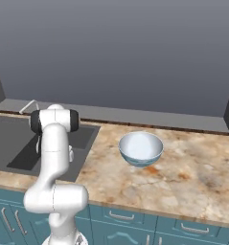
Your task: Pick the tangerines from the cabinet and place them in one bowl. Pick the apple from the sink and place it in the other bowl.
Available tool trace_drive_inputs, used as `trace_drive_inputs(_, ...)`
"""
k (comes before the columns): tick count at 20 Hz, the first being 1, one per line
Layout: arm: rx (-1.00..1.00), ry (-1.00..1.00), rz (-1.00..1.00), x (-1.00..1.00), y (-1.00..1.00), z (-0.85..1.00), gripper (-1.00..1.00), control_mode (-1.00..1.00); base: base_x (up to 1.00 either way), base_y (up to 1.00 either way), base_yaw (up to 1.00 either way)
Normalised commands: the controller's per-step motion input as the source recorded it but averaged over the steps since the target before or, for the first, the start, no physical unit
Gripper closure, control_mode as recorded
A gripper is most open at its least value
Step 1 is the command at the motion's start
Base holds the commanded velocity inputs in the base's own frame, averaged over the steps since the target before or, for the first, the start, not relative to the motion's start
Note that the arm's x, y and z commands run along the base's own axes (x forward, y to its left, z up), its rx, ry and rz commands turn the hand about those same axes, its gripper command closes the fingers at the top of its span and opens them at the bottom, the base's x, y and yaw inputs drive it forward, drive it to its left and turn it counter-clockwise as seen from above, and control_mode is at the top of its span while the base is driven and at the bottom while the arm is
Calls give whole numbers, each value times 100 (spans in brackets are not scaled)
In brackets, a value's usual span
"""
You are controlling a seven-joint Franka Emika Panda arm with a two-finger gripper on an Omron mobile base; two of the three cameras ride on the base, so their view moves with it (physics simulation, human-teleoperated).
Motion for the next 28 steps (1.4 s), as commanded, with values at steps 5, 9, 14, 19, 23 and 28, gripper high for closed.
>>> trace_drive_inputs(5,0,0,0,-1,0,3,100,-100,0,0,0)
trace_drive_inputs(9,0,-11,0,-17,-8,51,100,-100,0,0,0)
trace_drive_inputs(14,0,-6,0,-17,-24,86,100,-100,0,0,0)
trace_drive_inputs(19,4,0,0,-5,-40,94,100,-100,0,0,0)
trace_drive_inputs(23,2,0,0,0,-31,78,100,-100,0,0,0)
trace_drive_inputs(28,0,0,0,0,-19,63,100,-100,0,0,0)
